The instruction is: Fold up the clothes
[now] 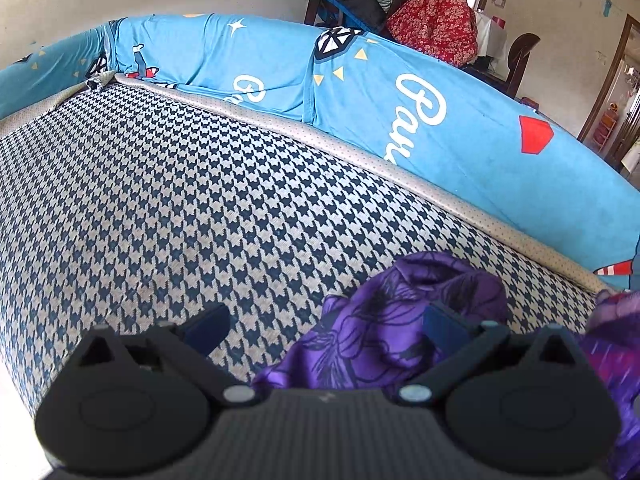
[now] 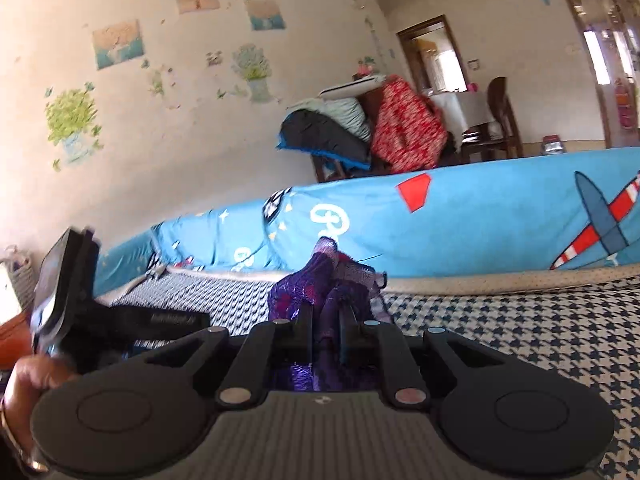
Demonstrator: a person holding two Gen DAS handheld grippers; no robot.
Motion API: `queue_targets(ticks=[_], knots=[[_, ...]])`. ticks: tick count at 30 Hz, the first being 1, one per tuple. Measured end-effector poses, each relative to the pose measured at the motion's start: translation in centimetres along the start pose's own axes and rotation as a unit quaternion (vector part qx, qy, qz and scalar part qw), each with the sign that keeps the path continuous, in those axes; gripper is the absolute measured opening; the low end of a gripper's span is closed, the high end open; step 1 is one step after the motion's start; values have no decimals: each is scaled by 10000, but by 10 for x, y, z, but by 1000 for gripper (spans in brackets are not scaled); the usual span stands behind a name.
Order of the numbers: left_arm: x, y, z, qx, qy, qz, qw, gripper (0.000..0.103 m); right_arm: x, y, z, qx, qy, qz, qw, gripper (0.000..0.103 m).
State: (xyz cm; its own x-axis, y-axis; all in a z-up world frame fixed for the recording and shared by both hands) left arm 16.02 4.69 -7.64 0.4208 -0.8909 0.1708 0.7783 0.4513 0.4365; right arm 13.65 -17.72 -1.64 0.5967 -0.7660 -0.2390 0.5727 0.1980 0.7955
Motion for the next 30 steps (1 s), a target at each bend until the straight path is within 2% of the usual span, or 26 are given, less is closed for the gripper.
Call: queue_targets(ticks=[4, 9, 13, 15, 18, 22, 24, 28, 30], knots=[[9, -2, -4, -56, -103, -74, 9999, 103, -26, -27, -14, -524, 336, 414, 9972, 13], [13, -11, -22, -357, 7, -224, 9991, 103, -54, -62, -28, -1063, 453, 1183, 9862, 13], [14, -22, -41, -712, 168, -383, 9966, 103, -58, -78, -33, -1267, 405, 1442, 9806, 14], [9, -29, -55, -956, 534, -502, 9927, 103, -58, -79, -31, -1283, 441, 1514, 9791, 18], [2, -32, -62, -1079, 543, -441, 9917, 103, -59, -76, -25, -1253, 553, 1547, 9784, 18], [-5, -33, -63, -1101, 652, -510, 9905, 103, -52, -64, -8, -1051, 766, 1352, 9823, 18], [-7, -34, -65, -1124, 664, -534, 9900, 103, -41, -52, -2, -917, 764, 1061, 9872, 19], [-11, -33, -66, -1132, 662, -568, 9897, 103, -5, -37, -5, -843, 514, 200, 9949, 25], [-13, -34, -66, -1154, 654, -573, 9895, 103, 12, -35, -16, -972, 315, -231, 9945, 30]])
Point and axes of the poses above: each gripper's, at about its wrist camera, not at the fingertips, and z roughly against the way its jaws point, x to its right, y to its top, the point moved 10 cm from there along -z, roughly the way its jaws point, and after that the axes turned 15 degrees about -x, right-handed, at the moved point
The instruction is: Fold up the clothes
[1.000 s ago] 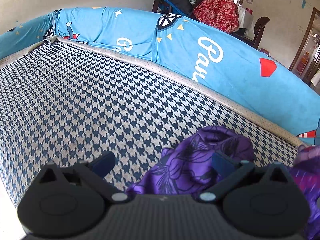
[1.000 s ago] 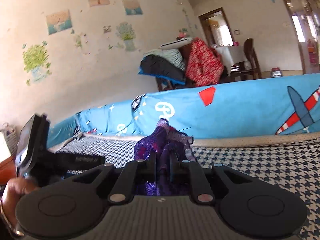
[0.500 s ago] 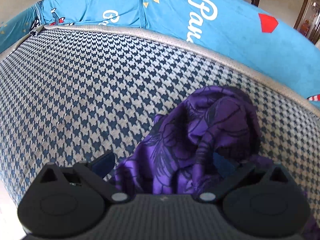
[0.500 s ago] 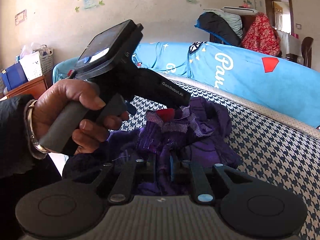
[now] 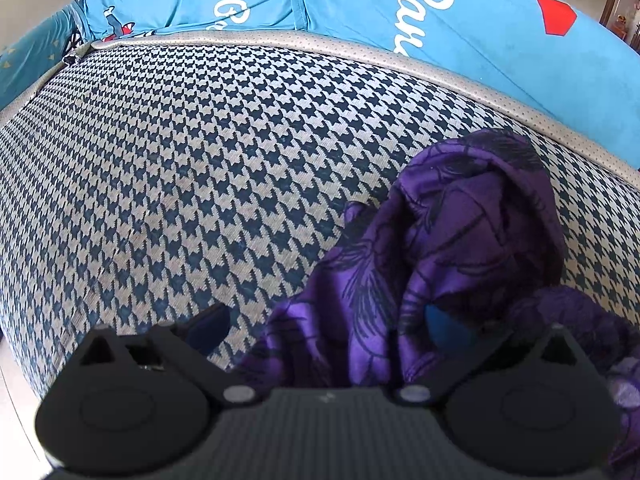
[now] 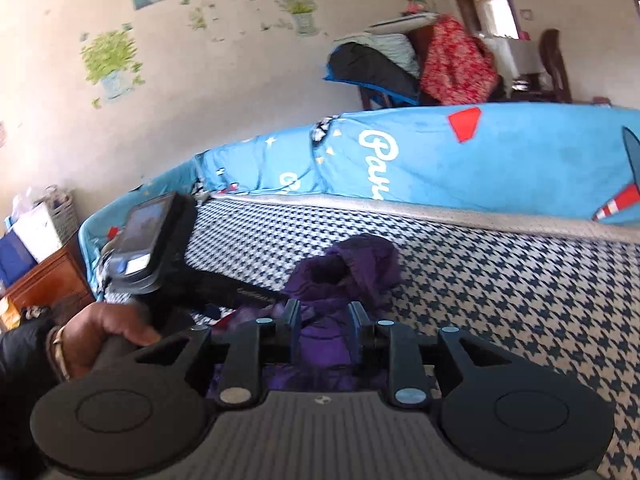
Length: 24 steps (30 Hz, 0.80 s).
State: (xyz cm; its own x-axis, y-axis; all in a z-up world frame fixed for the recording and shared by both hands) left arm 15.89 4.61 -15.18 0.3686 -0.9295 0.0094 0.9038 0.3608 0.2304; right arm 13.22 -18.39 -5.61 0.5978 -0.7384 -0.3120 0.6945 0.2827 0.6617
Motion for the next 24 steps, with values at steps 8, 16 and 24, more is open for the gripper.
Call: queue_targets(ticks=[8, 16, 24], knots=[[-7, -3, -2, -57, -51, 19, 10000, 103, 31, -3, -55, -715, 563, -1549, 9837, 46], [-3, -1, 7, 57, -100, 132, 9998, 103, 34, 4, -67, -493, 577, -1752, 9816, 13], [15, 13, 46, 827, -472, 161, 9953, 103, 63, 42, 10, 1068, -356, -1734, 9784, 4]])
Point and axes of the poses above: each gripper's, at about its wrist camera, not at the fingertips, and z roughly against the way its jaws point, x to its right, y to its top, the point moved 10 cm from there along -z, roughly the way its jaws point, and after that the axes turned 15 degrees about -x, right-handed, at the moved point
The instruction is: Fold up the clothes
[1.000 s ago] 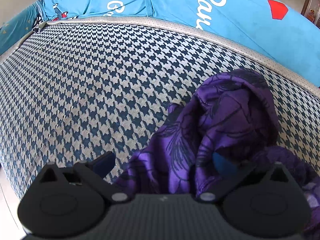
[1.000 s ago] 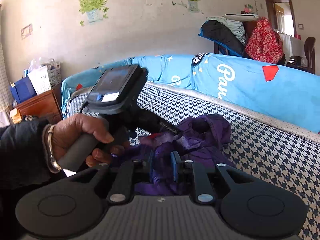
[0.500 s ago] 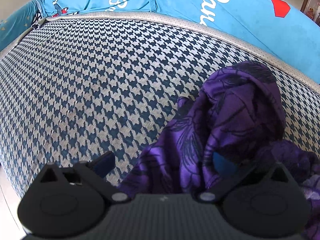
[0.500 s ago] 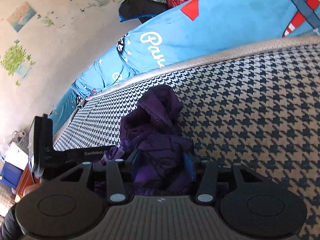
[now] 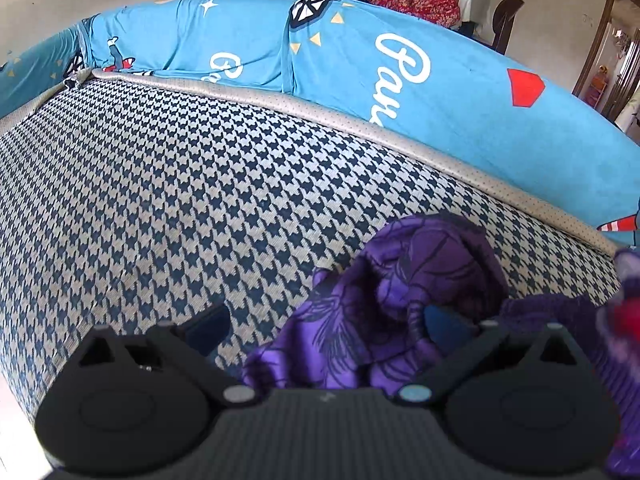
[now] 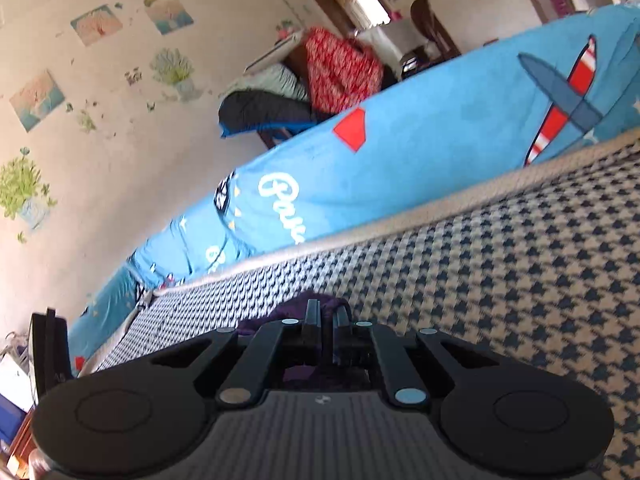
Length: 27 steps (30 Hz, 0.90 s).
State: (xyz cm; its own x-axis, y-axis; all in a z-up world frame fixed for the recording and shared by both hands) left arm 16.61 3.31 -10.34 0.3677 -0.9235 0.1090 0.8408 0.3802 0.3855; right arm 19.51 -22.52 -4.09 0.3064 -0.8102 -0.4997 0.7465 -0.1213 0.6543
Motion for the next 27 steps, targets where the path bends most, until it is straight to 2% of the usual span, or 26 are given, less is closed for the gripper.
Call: queue_targets(ticks=[2, 4, 6, 9, 12, 16, 19, 20, 21, 24, 27], knots=[[6, 0, 0, -1, 66, -17, 10000, 103, 8, 16, 24, 624, -496, 132, 9967, 3], [10, -2, -1, -18, 64, -52, 10000, 103, 17, 32, 52, 1203, -957, 251, 9878, 3], [14, -3, -2, -34, 57, -66, 10000, 103, 33, 44, 71, 1402, -1000, -7, 9851, 3], [14, -5, -4, -83, 114, -53, 9999, 103, 53, 46, 78, 1274, -1061, -256, 9858, 3], [9, -7, -8, -183, 111, 72, 9997, 103, 57, 34, 63, 766, -825, -348, 9930, 3], [8, -7, -6, -150, 70, 136, 9998, 103, 39, 16, 43, 281, -678, 157, 9972, 6], [11, -6, -6, -141, 54, 126, 9998, 103, 24, 2, 31, -16, -500, 473, 9976, 25], [12, -6, -6, -142, 45, 120, 9998, 103, 19, -2, 26, -112, -438, 570, 9974, 35], [13, -5, -5, -128, 35, 111, 9999, 103, 16, -5, 24, -142, -414, 635, 9970, 41], [13, 1, -2, -34, 7, 118, 9999, 103, 7, -10, 19, -172, -375, 803, 9959, 41], [12, 5, -1, 3, -4, 172, 9999, 103, -6, -14, 17, -179, -93, 874, 9960, 44]])
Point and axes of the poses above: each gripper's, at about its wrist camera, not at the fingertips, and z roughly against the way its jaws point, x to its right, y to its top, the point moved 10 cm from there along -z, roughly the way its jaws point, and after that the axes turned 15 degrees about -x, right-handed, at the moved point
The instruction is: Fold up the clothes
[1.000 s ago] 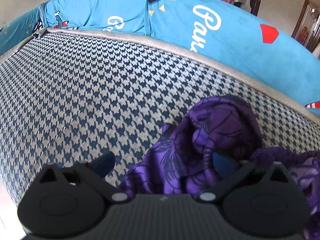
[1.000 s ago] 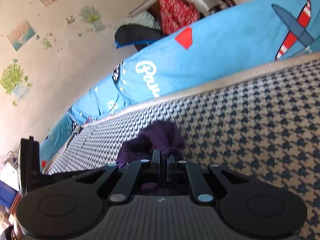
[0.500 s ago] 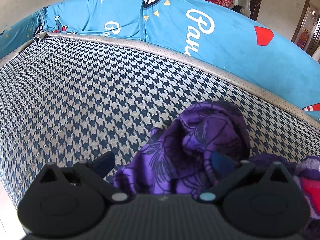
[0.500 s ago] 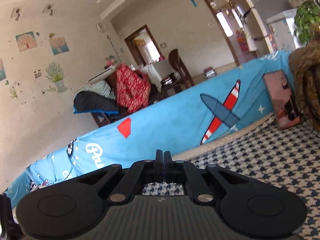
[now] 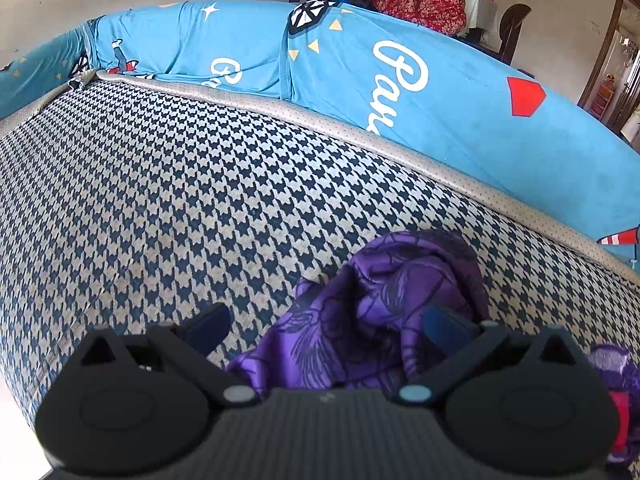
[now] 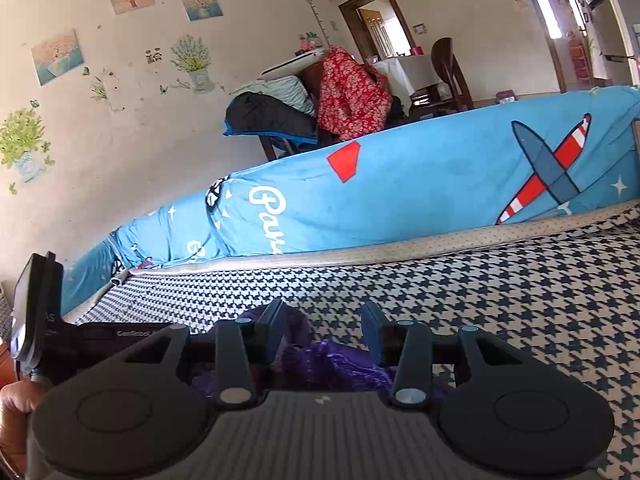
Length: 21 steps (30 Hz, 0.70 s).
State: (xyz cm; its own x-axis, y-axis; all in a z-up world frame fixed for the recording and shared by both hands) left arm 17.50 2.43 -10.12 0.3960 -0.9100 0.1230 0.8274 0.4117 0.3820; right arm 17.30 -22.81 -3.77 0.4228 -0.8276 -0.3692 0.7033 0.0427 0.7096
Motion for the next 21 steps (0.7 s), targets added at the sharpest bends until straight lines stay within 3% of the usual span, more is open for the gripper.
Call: queue_targets(ticks=[3, 6, 7, 9, 11, 13, 14, 15, 17, 21], knots=[[-1, 4, -1, -11, -17, 62, 10000, 103, -22, -5, -8, -95, 244, 264, 9993, 55], [4, 9, -7, -82, -117, 6, 9999, 103, -48, -16, -19, -279, 405, 660, 9966, 57], [7, 10, -9, -115, -186, -29, 9998, 103, -55, -21, -25, -371, 352, 865, 9949, 57], [14, 13, -12, -185, -326, -75, 9993, 103, -55, -34, -43, -691, -159, 1134, 9910, 57], [20, 16, -16, -223, -377, -86, 9990, 103, -53, -46, -55, -962, -247, 1141, 9885, 57], [27, 22, -19, -232, -405, -131, 9988, 103, -52, -55, -63, -1154, -235, 1139, 9865, 47], [31, 25, -20, -238, -424, -166, 9987, 103, -52, -58, -64, -1193, -273, 1195, 9853, 27], [36, 27, -22, -256, -449, -223, 9984, 103, -51, -60, -66, -1232, -310, 1251, 9840, 21], [46, 31, -27, -290, -468, -358, 9978, 103, -53, -65, -65, -1276, -207, 1344, 9825, 15], [62, 33, -41, -394, -369, -699, 9961, 103, -60, -74, -63, -1358, -55, 1612, 9775, 14]])
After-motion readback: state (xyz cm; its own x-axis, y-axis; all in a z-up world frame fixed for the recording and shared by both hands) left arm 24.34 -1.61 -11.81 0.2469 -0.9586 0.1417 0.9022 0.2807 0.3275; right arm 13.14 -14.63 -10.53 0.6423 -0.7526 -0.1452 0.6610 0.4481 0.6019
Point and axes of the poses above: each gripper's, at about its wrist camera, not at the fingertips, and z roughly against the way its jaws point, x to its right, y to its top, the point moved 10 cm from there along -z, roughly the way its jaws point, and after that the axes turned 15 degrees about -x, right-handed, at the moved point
